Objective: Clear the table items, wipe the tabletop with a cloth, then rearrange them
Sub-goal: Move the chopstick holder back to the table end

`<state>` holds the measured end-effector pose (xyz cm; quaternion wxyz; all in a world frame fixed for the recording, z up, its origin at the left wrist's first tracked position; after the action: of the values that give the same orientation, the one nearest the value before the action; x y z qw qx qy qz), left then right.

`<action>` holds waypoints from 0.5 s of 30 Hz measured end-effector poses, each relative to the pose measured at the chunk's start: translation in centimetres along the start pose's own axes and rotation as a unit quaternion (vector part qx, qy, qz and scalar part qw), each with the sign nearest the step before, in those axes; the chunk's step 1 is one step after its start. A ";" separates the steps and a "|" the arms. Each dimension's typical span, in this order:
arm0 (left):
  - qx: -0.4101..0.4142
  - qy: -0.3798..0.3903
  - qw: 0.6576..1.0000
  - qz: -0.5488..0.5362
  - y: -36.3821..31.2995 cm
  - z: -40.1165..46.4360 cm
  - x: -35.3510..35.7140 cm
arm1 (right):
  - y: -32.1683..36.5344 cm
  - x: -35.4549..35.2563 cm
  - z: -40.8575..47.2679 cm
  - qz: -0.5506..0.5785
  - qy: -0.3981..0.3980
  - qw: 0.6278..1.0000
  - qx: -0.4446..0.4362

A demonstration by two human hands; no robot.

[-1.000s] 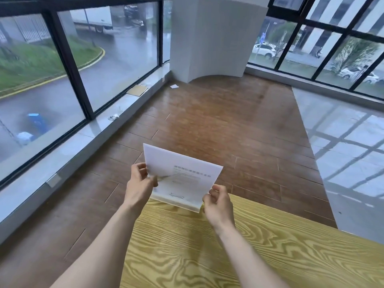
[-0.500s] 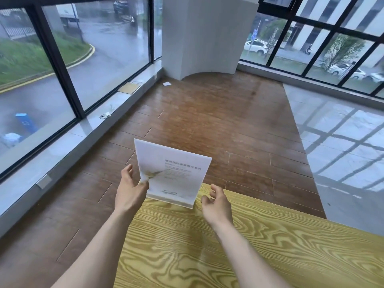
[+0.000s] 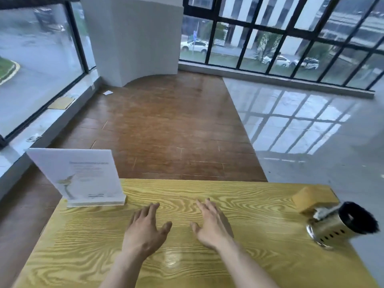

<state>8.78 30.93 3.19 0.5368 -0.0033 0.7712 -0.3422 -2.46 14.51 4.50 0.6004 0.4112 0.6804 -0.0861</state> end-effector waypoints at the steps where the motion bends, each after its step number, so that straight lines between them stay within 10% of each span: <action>1: 0.021 0.007 1.000 0.018 -2.0 -0.3 1.0 | -2.1 -0.8 -0.4 0.002 -0.005 1.000 0.005; 15: 0.160 0.095 0.979 0.078 -36.5 -6.6 25.2 | -41.4 -12.0 -5.6 0.090 -0.025 0.985 0.142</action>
<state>-20.58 -2.95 2.97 0.4797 0.1756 0.7518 -0.4169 -34.80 -14.35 1.01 0.5584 0.5494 0.6061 -0.1380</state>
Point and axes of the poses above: each hand's wrist, its own z-axis towards the middle knuckle, its own x-axis out of the palm, y = z × x, the point moved 3 cm from there along z, towards the middle knuckle, and after that the axes turned 7 degrees about -y, right-handed, at the moved point
